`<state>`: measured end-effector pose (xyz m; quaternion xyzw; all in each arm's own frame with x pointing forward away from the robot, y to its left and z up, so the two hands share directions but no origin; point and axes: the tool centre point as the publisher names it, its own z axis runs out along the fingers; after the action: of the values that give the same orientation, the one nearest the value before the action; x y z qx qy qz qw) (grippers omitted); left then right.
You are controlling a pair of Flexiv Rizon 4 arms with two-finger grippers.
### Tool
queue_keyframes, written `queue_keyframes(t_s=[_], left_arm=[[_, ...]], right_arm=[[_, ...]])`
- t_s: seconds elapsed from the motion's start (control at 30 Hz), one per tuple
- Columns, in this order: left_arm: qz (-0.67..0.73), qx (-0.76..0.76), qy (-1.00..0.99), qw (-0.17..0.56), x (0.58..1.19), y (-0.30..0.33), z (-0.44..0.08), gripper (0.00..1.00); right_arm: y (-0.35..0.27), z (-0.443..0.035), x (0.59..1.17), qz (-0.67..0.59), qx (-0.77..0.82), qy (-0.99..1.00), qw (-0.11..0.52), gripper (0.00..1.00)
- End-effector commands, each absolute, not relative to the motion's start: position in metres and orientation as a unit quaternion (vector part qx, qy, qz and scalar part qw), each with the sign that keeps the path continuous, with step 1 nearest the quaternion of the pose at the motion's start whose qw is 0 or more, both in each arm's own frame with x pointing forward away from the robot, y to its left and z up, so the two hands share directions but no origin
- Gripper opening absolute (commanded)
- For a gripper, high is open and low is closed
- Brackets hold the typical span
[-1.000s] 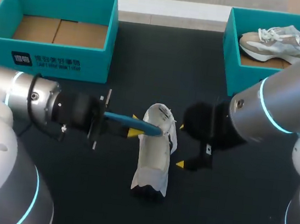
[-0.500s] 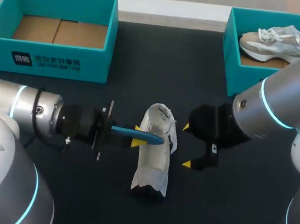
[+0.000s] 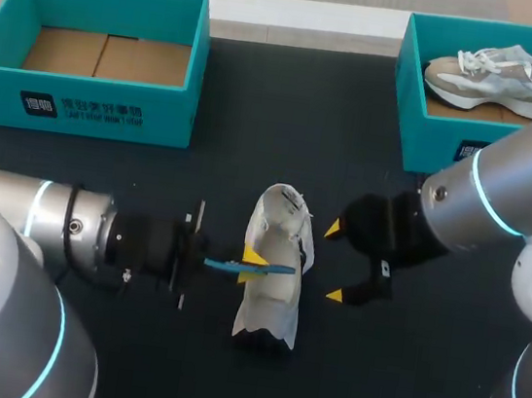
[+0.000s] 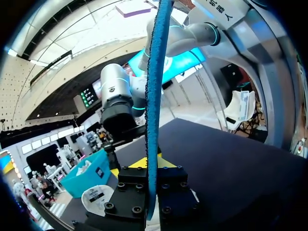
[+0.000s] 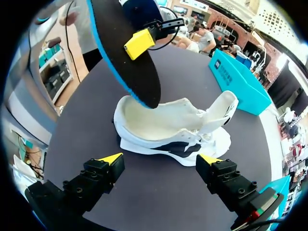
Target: Take the shoe out of the shoebox, open the shoe tongue, remove and reinsert the insole, then place the shoe into the shoebox
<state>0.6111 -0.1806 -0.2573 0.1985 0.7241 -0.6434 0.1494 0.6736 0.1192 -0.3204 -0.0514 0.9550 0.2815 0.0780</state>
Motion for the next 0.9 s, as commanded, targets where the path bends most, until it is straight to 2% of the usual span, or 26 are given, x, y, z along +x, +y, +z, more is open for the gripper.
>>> queue_keyframes(t_s=[0.03,0.9], left_arm=[[-0.646,0.196,0.721,0.159,0.611,-0.187,-0.267,0.00],[-0.620,0.184,0.743,0.172,0.649,-0.206,-0.318,0.00]], right_arm=[[0.119,-0.322,0.672,0.284,-0.052,0.954,0.079,1.00],[0.119,-0.322,0.672,0.284,-0.052,0.954,0.079,1.00]])
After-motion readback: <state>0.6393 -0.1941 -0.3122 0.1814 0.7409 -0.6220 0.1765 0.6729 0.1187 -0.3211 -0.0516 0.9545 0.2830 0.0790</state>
